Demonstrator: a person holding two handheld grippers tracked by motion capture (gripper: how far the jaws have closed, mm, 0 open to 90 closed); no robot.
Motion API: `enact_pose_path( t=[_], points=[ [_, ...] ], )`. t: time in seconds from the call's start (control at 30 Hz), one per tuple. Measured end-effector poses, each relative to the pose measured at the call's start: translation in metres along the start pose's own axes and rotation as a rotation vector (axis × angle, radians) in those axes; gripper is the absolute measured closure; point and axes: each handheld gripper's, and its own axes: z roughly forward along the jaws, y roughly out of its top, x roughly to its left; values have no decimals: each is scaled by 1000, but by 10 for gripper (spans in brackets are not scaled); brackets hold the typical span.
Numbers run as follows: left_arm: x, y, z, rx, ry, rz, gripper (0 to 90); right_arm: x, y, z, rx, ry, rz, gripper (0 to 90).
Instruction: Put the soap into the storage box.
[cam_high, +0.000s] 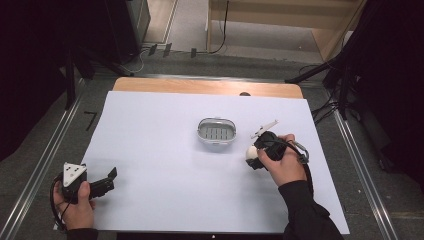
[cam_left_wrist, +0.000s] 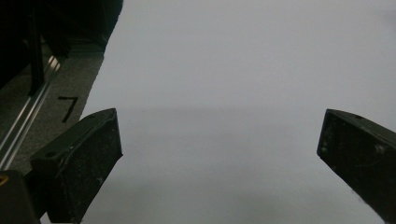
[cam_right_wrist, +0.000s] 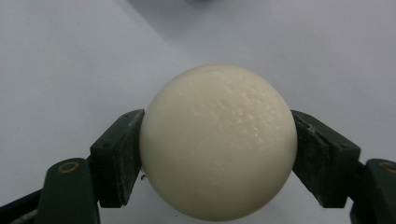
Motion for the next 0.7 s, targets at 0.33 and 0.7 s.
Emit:
enact_pose_path(
  t=[0.33,0.7],
  points=[
    [0,0,0,0,0,-2,1,5,12,1,-8,10,-15,247],
    [0,0,0,-1,-3,-4,1,11,24,3,-15,16,-28,247]
  ],
)
